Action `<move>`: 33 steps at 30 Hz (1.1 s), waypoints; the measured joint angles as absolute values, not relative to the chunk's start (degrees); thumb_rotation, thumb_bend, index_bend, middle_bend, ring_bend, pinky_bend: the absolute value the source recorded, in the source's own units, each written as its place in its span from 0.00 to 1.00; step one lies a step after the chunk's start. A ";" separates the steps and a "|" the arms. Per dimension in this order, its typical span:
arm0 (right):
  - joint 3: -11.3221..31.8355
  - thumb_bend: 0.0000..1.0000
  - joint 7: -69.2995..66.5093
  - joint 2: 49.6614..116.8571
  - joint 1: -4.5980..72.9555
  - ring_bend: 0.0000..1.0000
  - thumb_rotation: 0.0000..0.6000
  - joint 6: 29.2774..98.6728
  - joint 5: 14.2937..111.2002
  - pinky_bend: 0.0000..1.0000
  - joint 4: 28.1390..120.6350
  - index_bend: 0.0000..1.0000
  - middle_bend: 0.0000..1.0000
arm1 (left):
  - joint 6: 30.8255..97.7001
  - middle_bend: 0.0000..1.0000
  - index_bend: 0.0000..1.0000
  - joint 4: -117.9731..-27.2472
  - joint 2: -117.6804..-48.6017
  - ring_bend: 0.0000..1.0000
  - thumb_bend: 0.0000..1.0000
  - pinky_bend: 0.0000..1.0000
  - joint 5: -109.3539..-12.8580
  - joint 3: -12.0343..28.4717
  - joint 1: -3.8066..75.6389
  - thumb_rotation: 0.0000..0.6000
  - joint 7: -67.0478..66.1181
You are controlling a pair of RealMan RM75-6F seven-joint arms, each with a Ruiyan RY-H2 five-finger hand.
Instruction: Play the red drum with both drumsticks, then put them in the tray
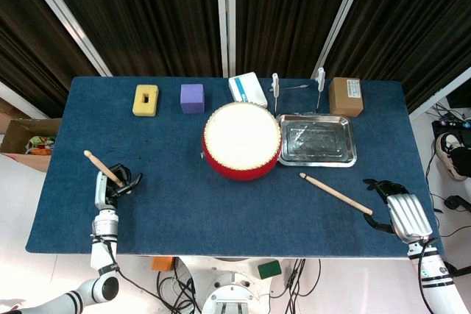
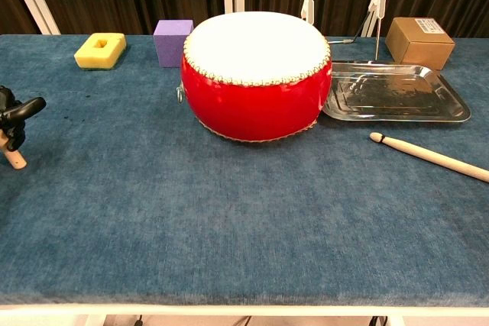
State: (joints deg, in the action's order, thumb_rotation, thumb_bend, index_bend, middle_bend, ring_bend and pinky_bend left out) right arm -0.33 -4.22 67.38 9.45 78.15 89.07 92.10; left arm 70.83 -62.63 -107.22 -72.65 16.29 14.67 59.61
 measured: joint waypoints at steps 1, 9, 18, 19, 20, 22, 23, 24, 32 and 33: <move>-0.31 0.22 -4.29 67.36 9.41 0.24 1.00 78.24 89.08 0.32 92.11 0.25 0.36 | 70.83 0.90 0.84 -62.12 -107.43 0.85 0.20 0.91 -72.73 16.24 14.73 1.00 59.45; -0.27 0.22 -4.70 67.03 9.10 0.24 1.00 78.68 89.19 0.32 92.36 0.25 0.36 | 70.79 1.00 0.96 -56.79 -109.25 0.97 0.60 1.00 -73.90 15.55 15.53 1.00 58.57; -0.55 0.22 -3.09 65.98 9.30 0.27 1.00 76.59 87.73 0.36 94.33 0.25 0.36 | 74.29 1.00 1.00 -51.10 -109.85 1.00 0.71 1.00 -77.99 13.34 16.39 1.00 52.39; -0.56 0.22 -2.51 65.71 9.38 0.28 1.00 76.03 87.13 0.38 95.01 0.26 0.37 | 75.11 1.00 1.00 -50.68 -109.68 1.00 0.71 1.00 -78.71 12.96 16.41 1.00 51.43; -0.51 0.22 -1.57 65.33 9.51 0.29 1.00 75.22 86.15 0.39 96.06 0.26 0.37 | 76.41 1.00 1.00 -50.20 -109.35 1.00 0.71 1.00 -79.68 12.47 16.41 1.00 50.11; -0.34 0.22 0.39 64.87 9.79 0.31 1.00 74.00 84.35 0.42 97.63 0.26 0.39 | 78.48 1.00 1.00 -49.73 -108.54 1.00 0.71 1.00 -81.10 11.80 16.37 1.00 47.92; -0.16 0.22 2.02 64.66 10.04 0.31 1.00 73.17 82.99 0.43 98.71 0.26 0.39 | 79.78 1.00 1.00 -49.61 -107.77 1.00 0.71 1.00 -82.00 11.40 16.33 1.00 46.36; 0.01 0.22 3.38 64.54 10.26 0.32 1.00 72.54 81.87 0.45 99.55 0.26 0.40 | 80.69 1.00 1.00 -49.63 -107.11 1.00 0.71 1.00 -82.61 11.13 16.29 1.00 45.16; 3.15 0.22 18.87 66.17 13.88 0.34 1.00 68.69 69.60 0.48 105.54 0.28 0.42 | 85.54 1.00 1.00 -53.00 -100.56 1.00 0.72 1.00 -87.44 8.80 16.39 1.00 31.82; 3.56 0.22 20.90 66.70 14.42 0.33 1.00 68.55 68.12 0.47 105.85 0.29 0.42 | 85.90 1.00 1.00 -53.50 -99.82 1.00 0.72 1.00 -88.10 8.47 16.48 1.00 29.73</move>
